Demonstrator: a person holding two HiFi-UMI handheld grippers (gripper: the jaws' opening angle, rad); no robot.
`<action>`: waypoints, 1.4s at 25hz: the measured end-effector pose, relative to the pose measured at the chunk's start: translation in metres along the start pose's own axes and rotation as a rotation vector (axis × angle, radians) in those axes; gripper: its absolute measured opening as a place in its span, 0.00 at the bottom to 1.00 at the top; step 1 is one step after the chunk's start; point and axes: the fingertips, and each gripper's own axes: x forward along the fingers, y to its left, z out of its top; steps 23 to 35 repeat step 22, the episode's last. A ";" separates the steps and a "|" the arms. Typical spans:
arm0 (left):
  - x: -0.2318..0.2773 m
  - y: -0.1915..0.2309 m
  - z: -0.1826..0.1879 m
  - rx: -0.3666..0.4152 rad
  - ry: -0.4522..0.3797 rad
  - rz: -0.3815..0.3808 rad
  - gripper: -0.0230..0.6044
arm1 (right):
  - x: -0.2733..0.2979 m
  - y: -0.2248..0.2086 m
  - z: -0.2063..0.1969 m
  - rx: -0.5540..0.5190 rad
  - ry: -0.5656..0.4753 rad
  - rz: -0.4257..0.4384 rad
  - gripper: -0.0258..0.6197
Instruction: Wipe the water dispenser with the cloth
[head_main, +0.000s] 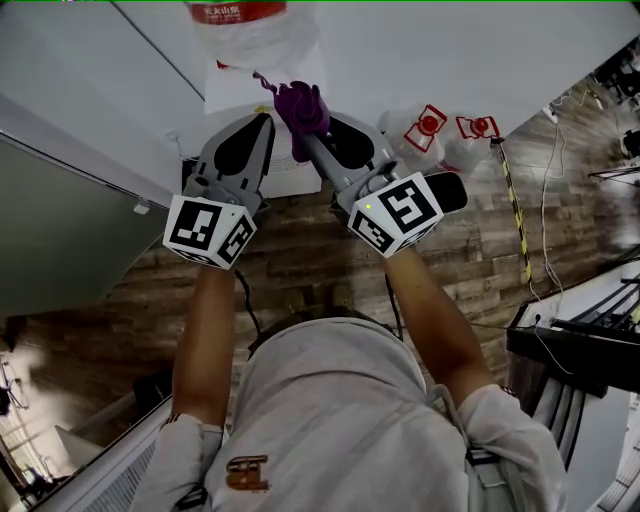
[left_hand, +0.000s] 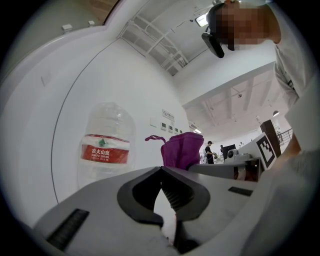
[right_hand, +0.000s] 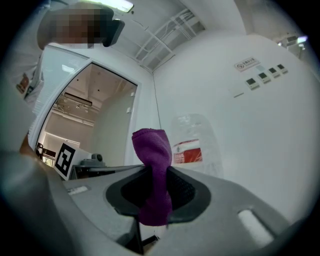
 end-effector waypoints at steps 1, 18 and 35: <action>0.000 0.000 0.000 0.002 0.001 0.003 0.03 | 0.000 0.000 0.000 0.001 -0.001 0.003 0.18; 0.000 -0.004 0.003 0.007 -0.002 0.005 0.03 | 0.000 0.001 0.003 -0.013 -0.008 0.017 0.18; 0.000 -0.004 0.004 0.007 -0.002 0.004 0.03 | 0.000 0.001 0.004 -0.014 -0.006 0.016 0.18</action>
